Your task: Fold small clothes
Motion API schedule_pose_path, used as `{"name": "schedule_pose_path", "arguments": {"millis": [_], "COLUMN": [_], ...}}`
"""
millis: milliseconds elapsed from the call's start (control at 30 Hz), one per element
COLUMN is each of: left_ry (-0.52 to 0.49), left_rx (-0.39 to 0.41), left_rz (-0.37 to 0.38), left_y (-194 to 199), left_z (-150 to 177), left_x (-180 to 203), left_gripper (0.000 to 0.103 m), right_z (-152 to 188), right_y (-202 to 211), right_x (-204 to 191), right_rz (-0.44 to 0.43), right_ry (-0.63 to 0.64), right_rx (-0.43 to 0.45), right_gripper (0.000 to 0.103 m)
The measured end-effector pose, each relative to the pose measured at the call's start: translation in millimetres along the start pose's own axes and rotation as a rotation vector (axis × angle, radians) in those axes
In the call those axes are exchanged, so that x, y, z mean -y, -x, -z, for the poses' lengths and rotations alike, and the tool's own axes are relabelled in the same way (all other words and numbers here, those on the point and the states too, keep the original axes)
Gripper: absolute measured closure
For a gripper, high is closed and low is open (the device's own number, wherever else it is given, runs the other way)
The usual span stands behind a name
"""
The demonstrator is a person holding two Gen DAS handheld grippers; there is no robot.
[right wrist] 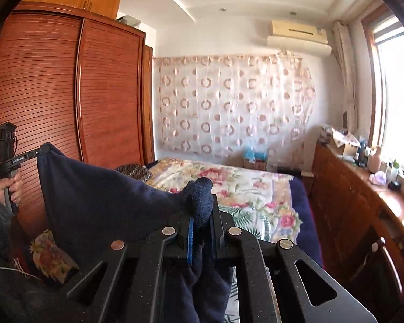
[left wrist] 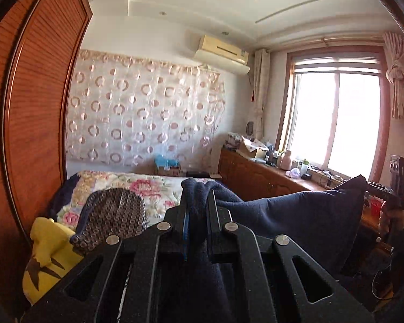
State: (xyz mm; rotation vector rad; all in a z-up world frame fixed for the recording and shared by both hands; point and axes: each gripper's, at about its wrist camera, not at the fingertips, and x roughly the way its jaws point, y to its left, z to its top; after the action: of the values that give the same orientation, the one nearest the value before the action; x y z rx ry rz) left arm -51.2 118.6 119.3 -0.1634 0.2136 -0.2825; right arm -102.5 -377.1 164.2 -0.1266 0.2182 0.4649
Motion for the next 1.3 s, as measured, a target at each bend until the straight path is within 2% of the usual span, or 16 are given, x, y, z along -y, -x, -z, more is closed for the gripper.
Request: {"name": "schedule_pose_path", "arguments": {"millis": [200, 333, 500, 800, 833, 867, 900, 967, 1033, 1067, 1100, 1267, 1300], "left_ry": [-0.034, -0.038, -0.033, -0.074, -0.071, -0.054, -0.038, -0.023, -0.036, -0.045, -0.051, -0.081, -0.088], "left_rx": [0.047, 0.042, -0.040, -0.262, -0.292, -0.318, -0.327, -0.325, -0.348, -0.355, -0.356, -0.387, -0.396], "left_rz": [-0.020, -0.038, -0.095, -0.206, -0.188, -0.169, -0.169, -0.185, -0.178, -0.173, -0.168, -0.160, -0.168], "left_y": [0, -30, -105, -261, -272, -282, -284, -281, -275, -271, -266, -243, -237], "left_z": [-24, -29, -12, 56, 62, 65, 70, 80, 87, 90, 94, 108, 114], "left_x": [-2, -13, -40, -80, -82, -87, -88, -89, -85, -80, -78, -62, -59], "left_gripper": [0.093, 0.093, 0.093, 0.090, 0.088, 0.080, 0.067, 0.053, 0.043, 0.034, 0.029, 0.028, 0.028], "right_z": [-15, -3, 3, 42, 49, 53, 61, 76, 81, 82, 84, 85, 87], "right_y": [15, -13, -82, -256, -273, -287, -301, -324, -332, -334, -332, -318, -310], "right_x": [3, 0, 11, 50, 51, 50, 48, 44, 40, 39, 35, 38, 40], "right_rz": [0.016, 0.039, 0.053, 0.087, 0.084, 0.085, 0.112, 0.135, 0.131, 0.132, 0.132, 0.113, 0.110], "right_ry": [0.023, 0.034, 0.000, -0.083, -0.093, -0.092, -0.090, -0.100, -0.100, -0.096, -0.094, -0.085, -0.088], "right_rx": [0.055, 0.046, -0.032, -0.236, -0.243, -0.244, -0.269, -0.341, -0.361, -0.365, -0.369, -0.384, -0.387], "right_gripper": [0.095, 0.095, 0.095, 0.094, 0.093, 0.086, 0.082, 0.071, 0.063, 0.060, 0.058, 0.043, 0.043]}}
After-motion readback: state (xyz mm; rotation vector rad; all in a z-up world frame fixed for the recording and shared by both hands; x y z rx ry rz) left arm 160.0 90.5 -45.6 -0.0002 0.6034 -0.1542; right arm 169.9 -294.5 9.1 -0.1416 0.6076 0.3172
